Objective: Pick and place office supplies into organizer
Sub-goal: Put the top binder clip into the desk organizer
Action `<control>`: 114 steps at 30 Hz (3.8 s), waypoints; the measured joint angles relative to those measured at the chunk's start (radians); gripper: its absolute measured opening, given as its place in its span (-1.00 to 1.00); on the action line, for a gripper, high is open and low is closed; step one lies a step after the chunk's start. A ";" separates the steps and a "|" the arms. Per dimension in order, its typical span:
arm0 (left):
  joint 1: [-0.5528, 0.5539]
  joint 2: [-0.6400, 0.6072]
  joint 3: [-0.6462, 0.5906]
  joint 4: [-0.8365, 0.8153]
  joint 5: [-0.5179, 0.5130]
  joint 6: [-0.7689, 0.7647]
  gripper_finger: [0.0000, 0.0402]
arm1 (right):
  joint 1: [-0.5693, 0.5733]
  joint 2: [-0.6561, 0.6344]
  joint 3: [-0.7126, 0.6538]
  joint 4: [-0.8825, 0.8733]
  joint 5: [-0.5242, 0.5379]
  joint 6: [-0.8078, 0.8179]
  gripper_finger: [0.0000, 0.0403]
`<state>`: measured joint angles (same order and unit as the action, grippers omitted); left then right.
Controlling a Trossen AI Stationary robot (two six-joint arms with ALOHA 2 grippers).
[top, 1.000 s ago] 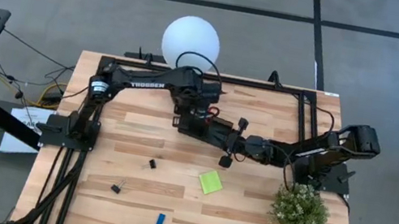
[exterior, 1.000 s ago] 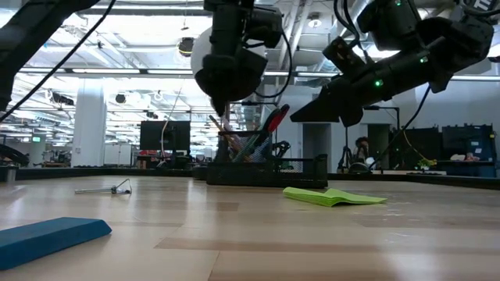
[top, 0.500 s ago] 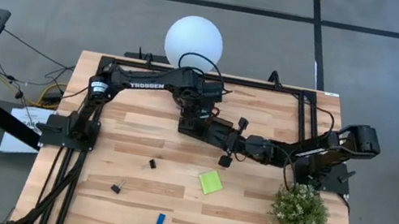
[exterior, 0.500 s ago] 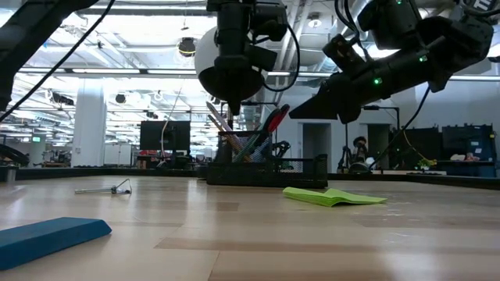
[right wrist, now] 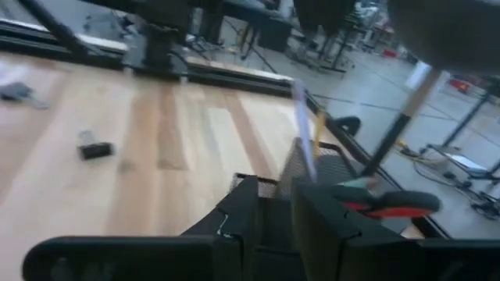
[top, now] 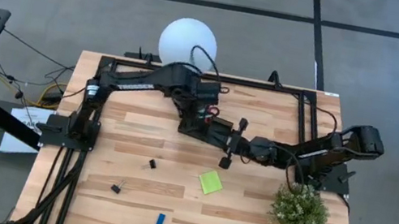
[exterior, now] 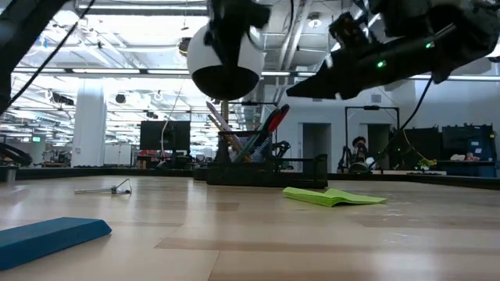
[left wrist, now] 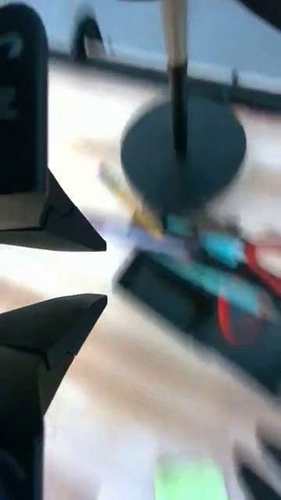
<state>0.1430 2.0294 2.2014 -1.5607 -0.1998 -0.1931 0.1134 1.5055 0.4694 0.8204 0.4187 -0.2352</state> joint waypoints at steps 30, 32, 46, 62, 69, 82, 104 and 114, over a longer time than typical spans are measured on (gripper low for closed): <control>-0.905 -0.326 -1.039 0.498 -0.770 -1.386 -0.59 | 0.186 -0.256 0.000 -0.174 -0.001 0.149 -0.64; -0.882 -0.326 -1.093 0.634 -0.776 -1.293 -0.59 | 0.198 -0.256 0.000 -0.170 -0.001 0.149 -0.64; -0.576 -0.401 -1.065 0.894 -0.492 -0.563 -0.40 | 0.222 -0.256 0.000 -0.170 -0.002 0.148 -0.64; -0.619 -0.572 -1.210 0.838 -0.361 -0.686 -0.37 | 0.218 -0.257 0.000 -0.200 -0.002 0.132 -0.64; -0.603 -0.572 -1.482 1.299 -0.270 -0.654 -0.37 | 0.218 -0.257 0.000 -0.199 -0.002 0.116 -0.64; -0.503 -0.572 -1.537 1.322 -0.111 -0.360 -0.33 | 0.221 -0.257 0.000 -0.185 -0.002 0.167 -0.64; -0.503 -0.569 -1.537 1.264 -0.103 -0.574 0.17 | 0.218 -0.257 0.000 -0.201 -0.002 0.183 -0.64; -0.504 -0.417 -1.531 1.324 -0.112 -0.576 0.17 | 0.220 -0.257 0.000 -0.225 -0.002 0.183 -0.64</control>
<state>-0.3611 1.6124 0.6702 -0.2369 -0.3116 -0.7694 0.3336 1.2484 0.4698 0.5958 0.4164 -0.0517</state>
